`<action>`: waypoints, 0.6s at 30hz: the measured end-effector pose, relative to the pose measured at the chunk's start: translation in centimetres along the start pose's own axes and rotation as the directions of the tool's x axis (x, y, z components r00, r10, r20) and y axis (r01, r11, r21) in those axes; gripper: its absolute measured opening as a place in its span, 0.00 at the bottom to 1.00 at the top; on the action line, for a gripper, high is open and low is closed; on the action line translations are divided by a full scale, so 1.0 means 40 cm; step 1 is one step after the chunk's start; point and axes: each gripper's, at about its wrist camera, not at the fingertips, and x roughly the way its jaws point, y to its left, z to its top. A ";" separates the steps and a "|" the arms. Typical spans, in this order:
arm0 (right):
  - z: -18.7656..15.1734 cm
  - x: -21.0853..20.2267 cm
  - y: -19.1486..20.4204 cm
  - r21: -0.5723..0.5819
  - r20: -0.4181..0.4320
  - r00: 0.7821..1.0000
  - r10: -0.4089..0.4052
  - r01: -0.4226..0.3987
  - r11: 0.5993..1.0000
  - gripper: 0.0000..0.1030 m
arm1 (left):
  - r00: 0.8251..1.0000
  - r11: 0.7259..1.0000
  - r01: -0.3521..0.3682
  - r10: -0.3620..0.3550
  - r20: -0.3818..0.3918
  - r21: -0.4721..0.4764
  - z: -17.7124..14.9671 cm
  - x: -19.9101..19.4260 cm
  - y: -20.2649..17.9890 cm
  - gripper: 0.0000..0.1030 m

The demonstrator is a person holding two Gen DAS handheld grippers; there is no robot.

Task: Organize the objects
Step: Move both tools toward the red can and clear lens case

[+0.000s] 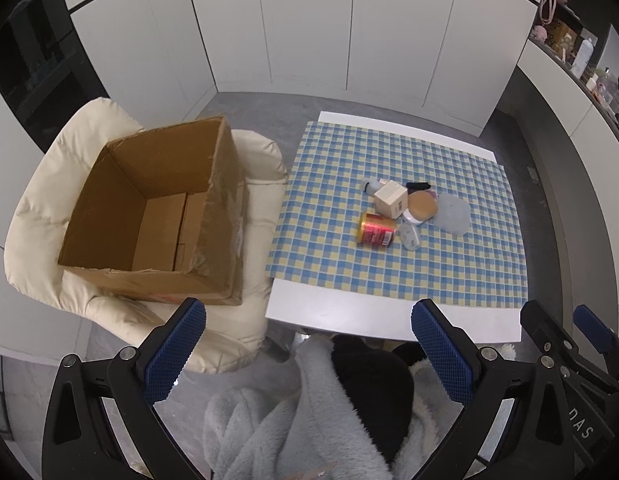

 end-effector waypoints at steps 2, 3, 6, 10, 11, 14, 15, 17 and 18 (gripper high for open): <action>0.003 -0.004 -0.027 0.003 0.015 1.000 -0.008 0.008 1.000 0.90 | 1.000 1.000 0.000 0.000 0.014 0.008 0.005 -0.004 -0.041 1.00; 0.005 -0.006 -0.039 0.002 0.023 1.000 -0.014 0.014 1.000 0.90 | 1.000 1.000 0.002 -0.002 0.019 0.013 0.011 -0.005 -0.059 1.00; 0.010 -0.011 -0.082 -0.015 0.055 0.998 -0.040 0.041 0.999 0.91 | 0.999 1.000 0.017 -0.018 0.044 0.020 0.025 -0.009 -0.116 1.00; 0.016 -0.013 -0.149 0.000 0.084 0.993 -0.082 0.083 0.997 0.99 | 0.998 0.999 0.040 -0.042 0.053 0.031 0.050 0.003 -0.174 1.00; 0.018 -0.012 -0.166 0.010 0.089 0.992 -0.086 0.086 0.996 1.00 | 0.997 0.998 0.039 -0.041 0.063 0.042 0.056 0.005 -0.187 1.00; 0.027 0.005 -0.218 0.042 0.082 0.991 -0.101 0.098 0.994 1.00 | 0.995 0.997 0.009 -0.017 0.096 0.080 0.071 0.013 -0.228 1.00; 0.029 0.011 -0.234 0.053 0.076 0.991 -0.106 0.102 0.993 1.00 | 0.995 0.996 0.005 -0.014 0.100 0.089 0.075 0.017 -0.237 1.00; 0.034 0.028 -0.265 0.079 0.065 0.992 -0.109 0.104 0.991 1.00 | 0.994 0.995 0.014 -0.024 0.104 0.099 0.085 0.030 -0.251 1.00; 0.037 0.035 -0.276 0.087 0.062 0.992 -0.108 0.102 0.991 1.00 | 0.994 0.994 0.025 -0.036 0.099 0.103 0.090 0.041 -0.257 1.00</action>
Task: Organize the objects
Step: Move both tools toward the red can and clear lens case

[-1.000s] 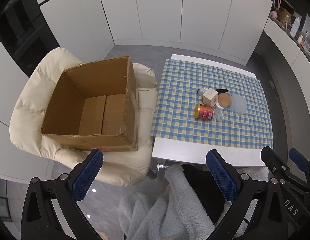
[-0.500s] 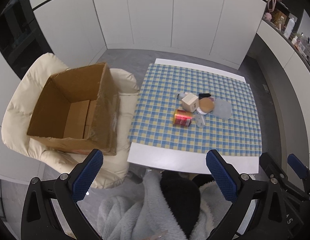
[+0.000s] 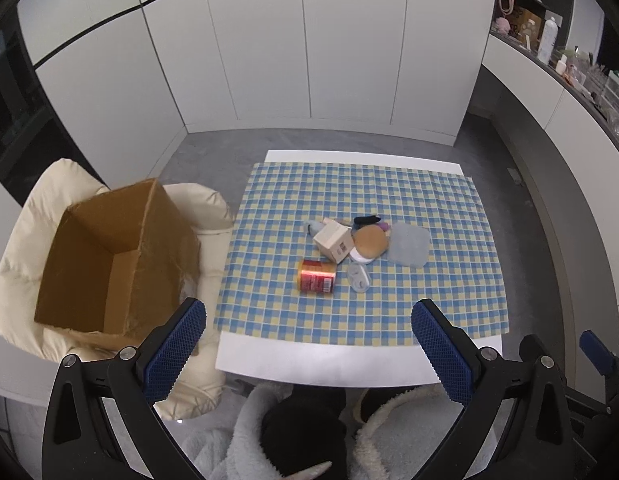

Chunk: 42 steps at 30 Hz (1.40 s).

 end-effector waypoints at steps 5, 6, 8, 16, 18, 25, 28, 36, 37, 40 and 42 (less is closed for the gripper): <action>0.012 0.040 -0.035 0.037 -0.006 1.000 -0.009 0.009 0.999 1.00 | 1.000 0.999 0.023 -0.022 0.015 -0.022 0.023 0.054 -0.006 1.00; 0.014 0.049 -0.041 0.044 -0.008 1.000 -0.013 0.013 0.999 1.00 | 1.000 1.000 0.023 -0.023 0.018 -0.012 0.025 0.068 -0.011 1.00; 0.017 0.070 -0.051 0.052 -0.018 1.000 -0.017 0.018 0.998 1.00 | 1.000 1.000 0.014 -0.014 0.024 0.006 0.023 0.084 -0.019 1.00; 0.028 0.144 -0.064 0.080 -0.068 0.998 -0.001 0.007 0.997 1.00 | 0.997 0.997 0.070 -0.071 0.016 0.014 0.030 0.140 -0.005 1.00; 0.030 0.157 -0.059 0.075 -0.077 0.997 0.003 0.002 0.997 1.00 | 0.996 0.992 0.081 -0.083 0.020 0.096 0.026 0.145 -0.021 1.00; 0.034 0.225 -0.008 0.026 -0.038 0.999 0.010 -0.009 1.000 1.00 | 0.997 0.988 0.070 -0.071 0.004 0.138 -0.007 0.238 -0.016 1.00; 0.041 0.269 0.037 -0.035 -0.016 1.000 0.020 -0.021 0.999 1.00 | 0.996 0.990 0.076 -0.069 -0.057 0.122 -0.016 0.328 0.000 1.00; 0.029 0.413 0.135 -0.185 0.004 1.000 -0.024 0.025 0.982 1.00 | 0.988 0.989 0.136 -0.139 -0.071 -0.053 -0.031 0.484 0.117 0.99; 0.022 0.437 0.150 -0.205 -0.001 1.000 -0.025 0.024 0.978 1.00 | 0.991 0.993 0.106 -0.110 -0.070 -0.060 -0.034 0.496 0.123 0.99; 0.005 0.507 0.185 -0.224 -0.007 1.000 -0.028 0.026 0.974 1.00 | 0.993 0.994 0.084 -0.090 -0.080 -0.071 -0.033 0.537 0.138 0.99; -0.005 0.552 0.198 -0.220 -0.016 1.000 0.000 -0.003 0.976 1.00 | 0.989 0.990 0.102 -0.111 -0.098 -0.098 -0.038 0.569 0.149 0.99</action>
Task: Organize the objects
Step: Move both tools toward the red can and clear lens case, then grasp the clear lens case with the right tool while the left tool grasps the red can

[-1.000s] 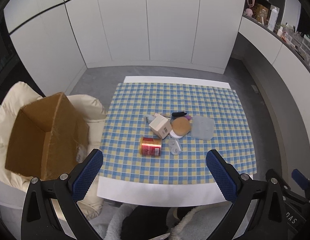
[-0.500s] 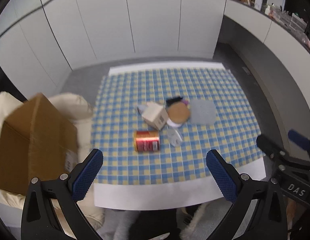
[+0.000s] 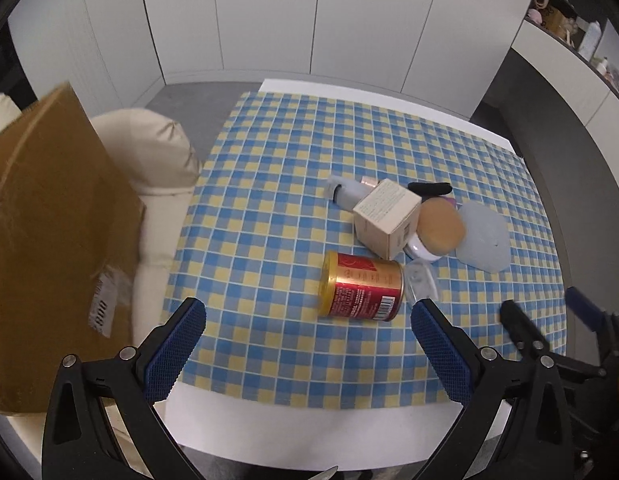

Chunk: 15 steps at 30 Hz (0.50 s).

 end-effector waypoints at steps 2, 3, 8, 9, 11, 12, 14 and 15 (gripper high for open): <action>-0.008 0.053 0.016 0.003 -0.013 1.000 0.022 -0.022 1.000 1.00 | 1.000 1.000 0.018 -0.018 -0.021 -0.021 -0.003 0.026 0.006 0.99; -0.012 0.072 0.021 0.000 -0.017 0.999 0.035 -0.035 0.999 0.99 | 0.999 0.999 0.023 -0.024 -0.030 -0.023 -0.003 0.035 0.004 0.99; -0.024 0.186 0.053 -0.029 -0.093 0.989 0.112 -0.115 0.993 0.99 | 0.998 1.000 -0.014 0.013 -0.055 -0.005 -0.016 0.093 -0.004 0.99; -0.024 0.208 0.062 -0.036 -0.111 0.986 0.128 -0.132 0.991 0.99 | 0.998 1.000 -0.019 0.018 -0.062 -0.005 -0.020 0.103 -0.005 0.99; -0.028 0.246 0.076 -0.035 -0.133 0.981 0.141 -0.147 0.989 0.99 | 0.997 1.000 -0.010 0.009 -0.079 -0.007 -0.024 0.122 -0.006 0.99; -0.027 0.267 0.082 -0.032 -0.142 0.980 0.139 -0.145 0.989 0.99 | 0.996 1.000 -0.005 0.004 -0.088 -0.010 -0.026 0.133 -0.004 0.99; -0.030 0.295 0.091 -0.033 -0.144 0.979 0.141 -0.148 0.988 0.98 | 0.995 1.000 0.003 -0.004 -0.097 -0.014 -0.027 0.144 -0.006 0.99; -0.032 0.301 0.096 -0.040 -0.140 0.979 0.145 -0.152 0.988 0.97 | 0.995 1.000 0.004 -0.005 -0.098 -0.012 -0.026 0.147 -0.008 0.99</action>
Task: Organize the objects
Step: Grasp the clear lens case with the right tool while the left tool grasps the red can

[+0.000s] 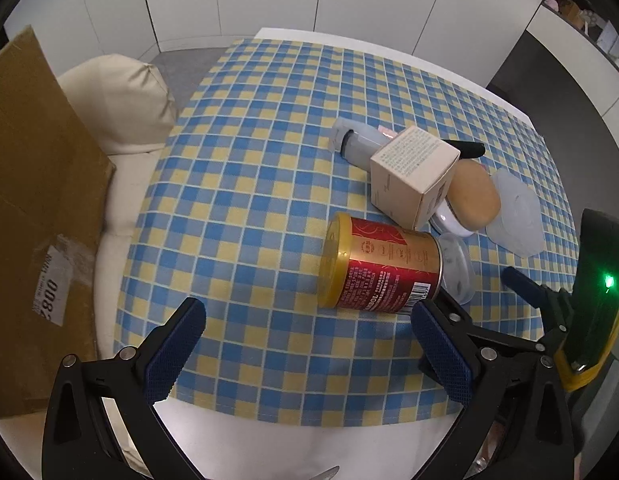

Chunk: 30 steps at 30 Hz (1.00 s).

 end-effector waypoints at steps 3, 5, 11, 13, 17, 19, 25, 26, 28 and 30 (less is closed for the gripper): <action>-0.007 0.006 0.015 -0.033 0.037 0.999 -0.038 0.040 0.999 0.92 | 1.000 1.000 -0.009 0.009 0.000 0.015 0.005 0.011 -0.012 0.99; -0.013 0.004 0.014 -0.024 0.054 0.998 -0.041 0.043 0.999 0.87 | 1.000 1.000 -0.010 0.010 0.000 0.023 0.007 0.017 -0.021 0.99; -0.021 -0.027 -0.027 0.005 0.087 0.994 -0.067 0.067 0.998 0.39 | 1.000 0.999 0.004 -0.004 -0.013 0.045 0.009 0.038 -0.059 1.00; -0.025 -0.033 -0.045 0.025 0.082 0.995 -0.062 0.060 0.998 0.39 | 1.000 0.999 0.010 -0.010 -0.014 0.047 0.013 0.045 -0.068 1.00; -0.024 -0.041 -0.077 0.072 0.064 0.996 -0.063 0.058 0.996 0.39 | 1.000 1.000 0.018 -0.018 -0.026 0.013 0.029 0.061 -0.082 0.99; -0.019 -0.042 -0.095 0.097 0.059 0.997 -0.050 0.044 0.994 0.39 | 0.999 0.999 0.031 -0.032 -0.022 -0.020 0.039 0.066 -0.087 0.99; -0.008 -0.046 -0.130 0.155 0.053 0.998 -0.032 0.023 0.988 0.39 | 0.998 0.998 0.047 -0.049 -0.042 -0.050 0.052 0.124 -0.097 0.82; 0.001 -0.038 -0.140 0.156 0.049 0.998 -0.030 0.022 0.988 0.39 | 0.999 0.999 0.035 -0.035 -0.019 -0.029 0.051 0.123 -0.105 0.81; 0.003 -0.034 -0.139 0.148 0.047 0.998 -0.033 0.026 0.989 0.39 | 1.000 1.000 0.026 -0.026 -0.004 0.014 0.048 0.127 -0.122 0.72; 0.006 -0.032 -0.135 0.134 0.046 0.998 -0.041 0.034 0.990 0.39 | 0.999 0.999 0.013 -0.014 0.030 0.031 0.039 0.129 -0.130 0.69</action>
